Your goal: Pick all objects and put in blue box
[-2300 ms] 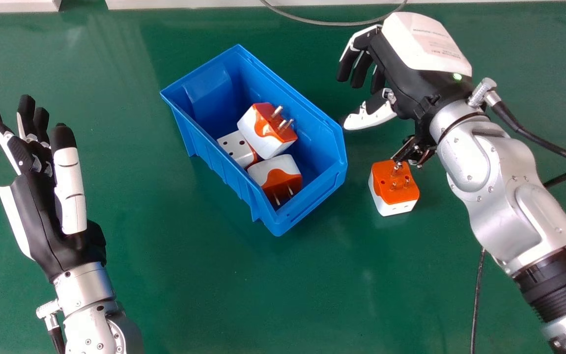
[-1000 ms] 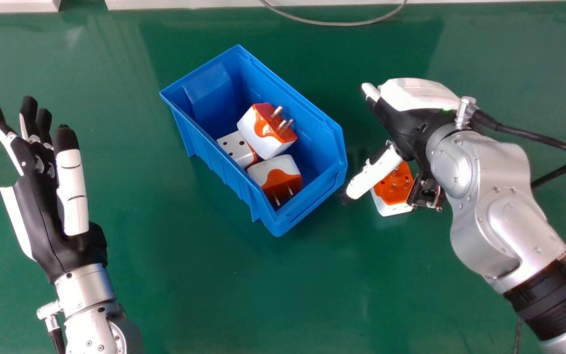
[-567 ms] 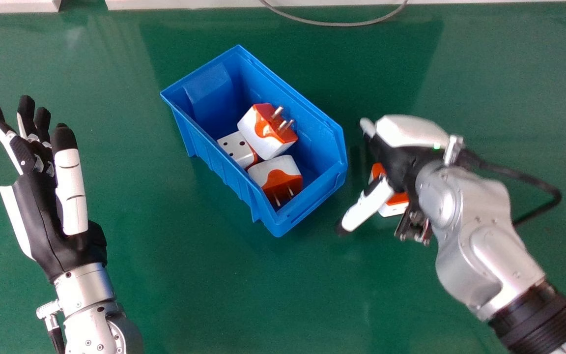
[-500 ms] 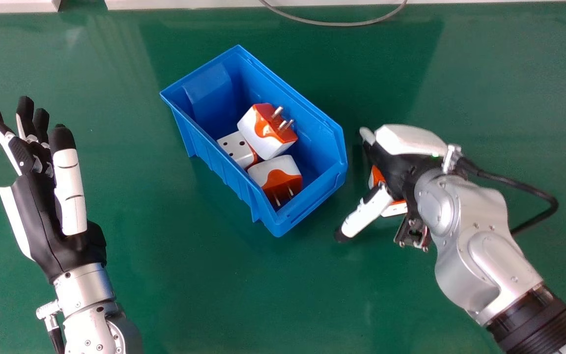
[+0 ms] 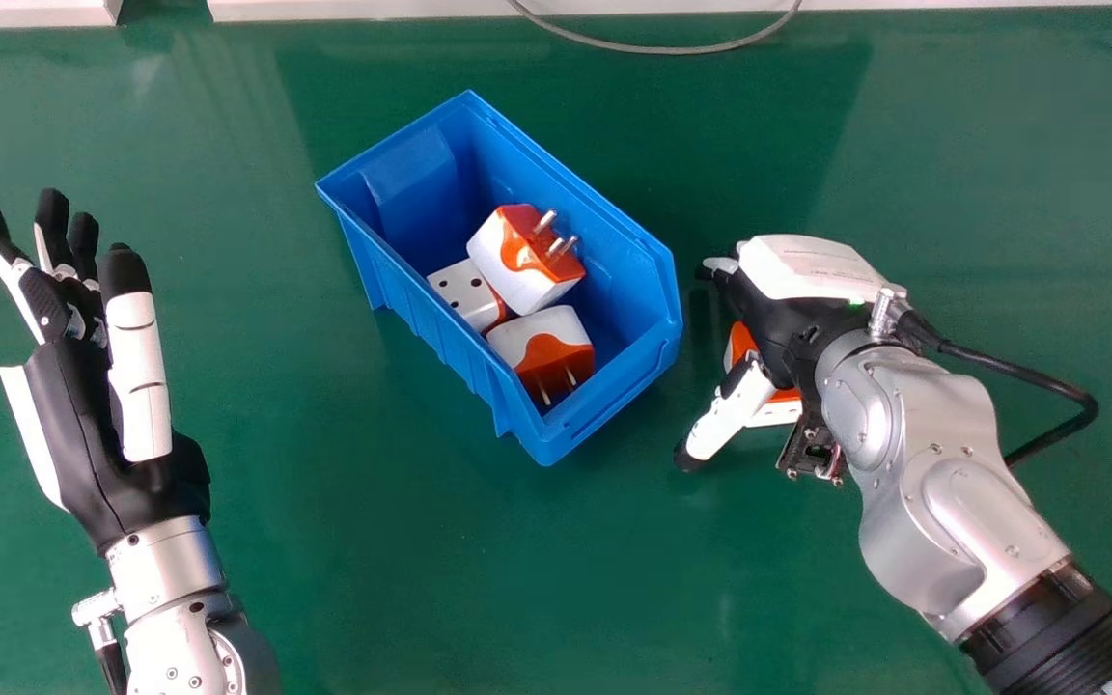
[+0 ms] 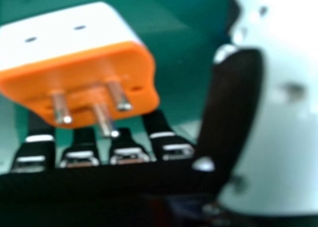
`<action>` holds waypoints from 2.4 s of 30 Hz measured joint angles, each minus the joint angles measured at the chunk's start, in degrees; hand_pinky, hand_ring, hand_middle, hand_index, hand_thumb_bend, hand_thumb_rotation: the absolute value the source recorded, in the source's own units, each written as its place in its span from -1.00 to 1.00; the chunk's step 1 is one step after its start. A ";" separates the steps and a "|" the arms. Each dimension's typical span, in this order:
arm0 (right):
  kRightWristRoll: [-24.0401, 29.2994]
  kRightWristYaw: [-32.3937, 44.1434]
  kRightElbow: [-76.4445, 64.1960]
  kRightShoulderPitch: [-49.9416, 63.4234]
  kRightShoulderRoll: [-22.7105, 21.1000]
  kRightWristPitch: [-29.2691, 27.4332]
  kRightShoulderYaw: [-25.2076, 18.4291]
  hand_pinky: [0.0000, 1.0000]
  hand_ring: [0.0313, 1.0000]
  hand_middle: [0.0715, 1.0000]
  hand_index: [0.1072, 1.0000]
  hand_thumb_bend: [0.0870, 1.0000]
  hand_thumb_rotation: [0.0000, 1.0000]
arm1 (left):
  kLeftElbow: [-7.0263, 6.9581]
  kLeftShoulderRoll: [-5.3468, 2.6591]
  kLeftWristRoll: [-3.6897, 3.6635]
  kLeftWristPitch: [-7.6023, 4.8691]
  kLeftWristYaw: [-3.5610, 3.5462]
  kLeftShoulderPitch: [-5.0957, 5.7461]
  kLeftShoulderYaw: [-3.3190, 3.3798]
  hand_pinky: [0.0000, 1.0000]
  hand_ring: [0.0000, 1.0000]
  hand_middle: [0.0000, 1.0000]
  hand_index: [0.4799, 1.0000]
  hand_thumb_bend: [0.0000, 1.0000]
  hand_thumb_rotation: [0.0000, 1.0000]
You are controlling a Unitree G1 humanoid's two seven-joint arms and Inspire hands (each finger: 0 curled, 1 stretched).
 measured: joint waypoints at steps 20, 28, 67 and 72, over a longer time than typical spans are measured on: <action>9.44 -11.73 0.01 4.74 2.36 -7.94 -6.72 -0.29 -0.24 -0.08 -0.07 -0.04 -1.00 | 0.05 0.05 0.50 0.48 0.19 0.06 0.22 0.87 0.96 0.97 0.92 0.51 0.47; 9.29 -12.49 0.01 4.73 2.36 -8.30 -6.71 -0.27 -0.24 -0.05 -0.14 -0.06 -1.00 | 0.02 0.04 0.98 0.48 0.53 0.24 0.22 0.88 0.96 0.98 0.93 0.49 0.49; -2.03 15.43 -19.28 6.03 -5.39 5.40 -0.29 1.00 1.00 1.00 1.00 1.00 -0.42 | 0.04 0.03 1.53 0.43 1.38 0.36 0.14 0.84 0.94 0.95 0.91 0.49 0.47; -2.50 15.44 -19.16 6.03 -5.40 5.11 -0.08 1.00 1.00 1.00 1.00 1.00 -0.41 | -0.01 0.03 1.55 0.43 1.40 0.36 0.09 0.86 0.95 0.96 0.92 0.47 0.49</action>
